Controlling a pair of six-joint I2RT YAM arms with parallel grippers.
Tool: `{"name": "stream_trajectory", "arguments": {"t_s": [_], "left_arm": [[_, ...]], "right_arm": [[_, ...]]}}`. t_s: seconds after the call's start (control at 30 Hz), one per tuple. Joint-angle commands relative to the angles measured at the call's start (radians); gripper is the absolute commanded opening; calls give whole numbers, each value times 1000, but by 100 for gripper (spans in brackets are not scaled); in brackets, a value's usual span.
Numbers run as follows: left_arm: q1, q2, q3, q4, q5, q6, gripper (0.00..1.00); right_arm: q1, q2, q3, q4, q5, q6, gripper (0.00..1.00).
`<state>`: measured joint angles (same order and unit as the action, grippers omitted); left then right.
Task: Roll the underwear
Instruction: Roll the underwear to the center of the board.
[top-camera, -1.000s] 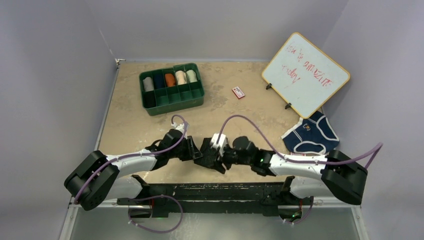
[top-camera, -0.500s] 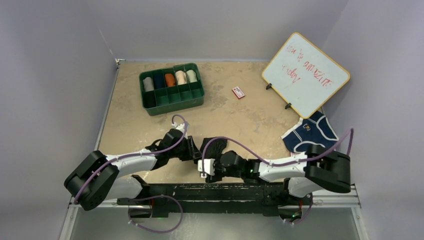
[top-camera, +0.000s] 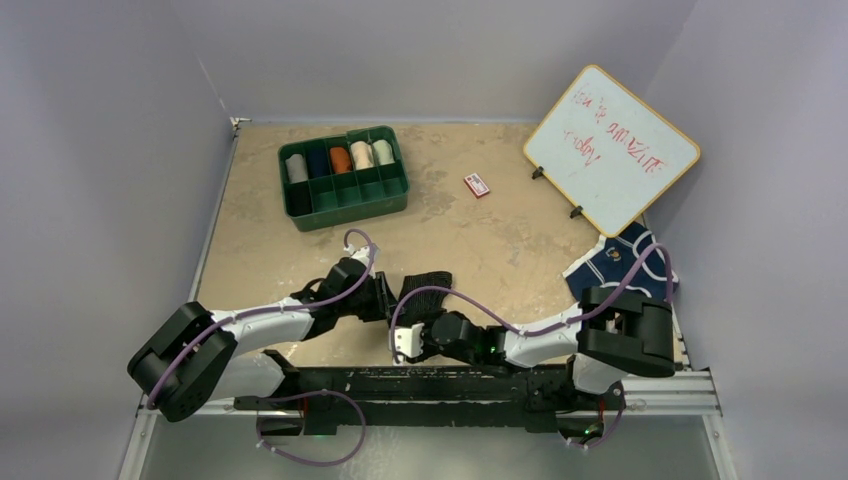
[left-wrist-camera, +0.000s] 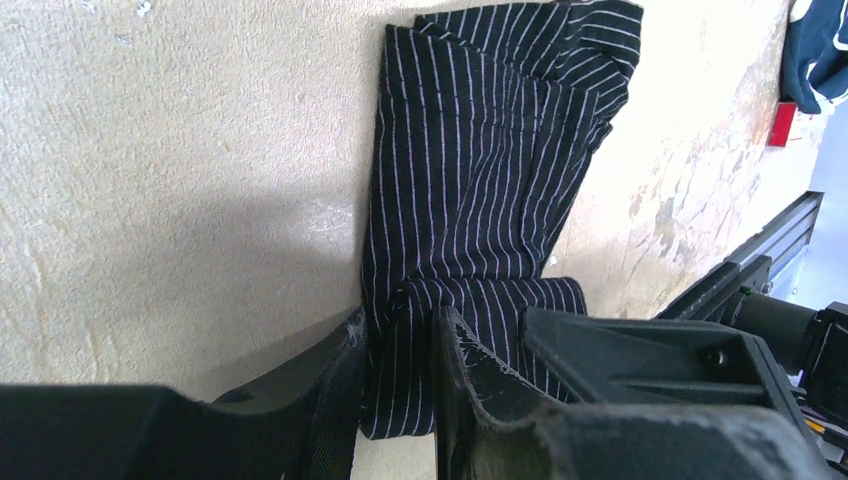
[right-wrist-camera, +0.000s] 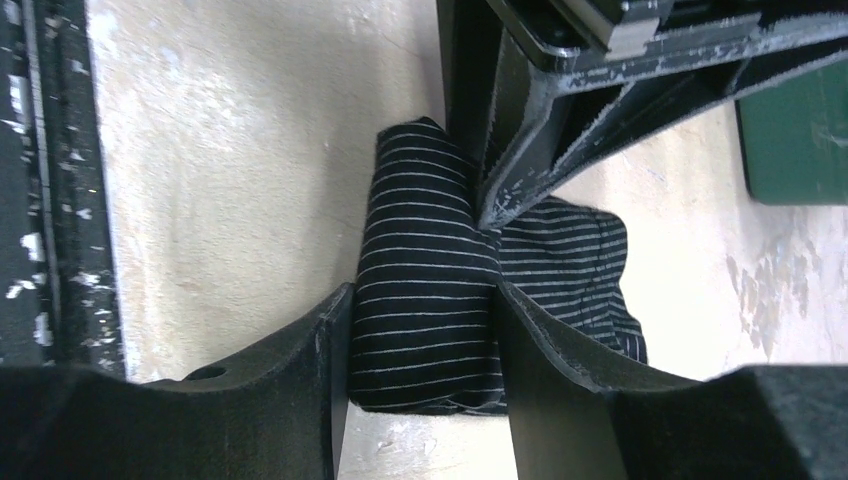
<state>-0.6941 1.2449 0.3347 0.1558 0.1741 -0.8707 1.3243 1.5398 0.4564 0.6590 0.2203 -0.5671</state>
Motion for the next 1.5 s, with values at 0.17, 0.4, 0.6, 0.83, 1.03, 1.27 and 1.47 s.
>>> {"name": "stream_trajectory", "arguments": {"t_s": [0.17, 0.4, 0.6, 0.83, 1.03, 1.27, 1.47], "left_arm": [[-4, 5, -8, -113, -19, 56, 27], [-6, -24, -16, -115, -31, 32, 28], [-5, -152, -32, -171, -93, -21, 40], [-3, -336, -31, -280, -170, -53, 49], [-4, -444, -39, -360, -239, -71, 49], [-2, -501, -50, -396, -257, -73, 50], [-3, -537, -55, -401, -254, -68, 50]], "right_arm": [[4, 12, -18, 68, 78, -27, 43], [4, 3, -19, 40, 15, 53, 9], [0, -16, -68, 72, -126, 182, 2], [-31, 20, -93, 187, -268, 347, 2], [-131, 23, -76, 178, -464, 521, 3], [-254, 46, -39, 109, -674, 700, 4], [-344, 127, 24, 39, -811, 861, 5]]}}
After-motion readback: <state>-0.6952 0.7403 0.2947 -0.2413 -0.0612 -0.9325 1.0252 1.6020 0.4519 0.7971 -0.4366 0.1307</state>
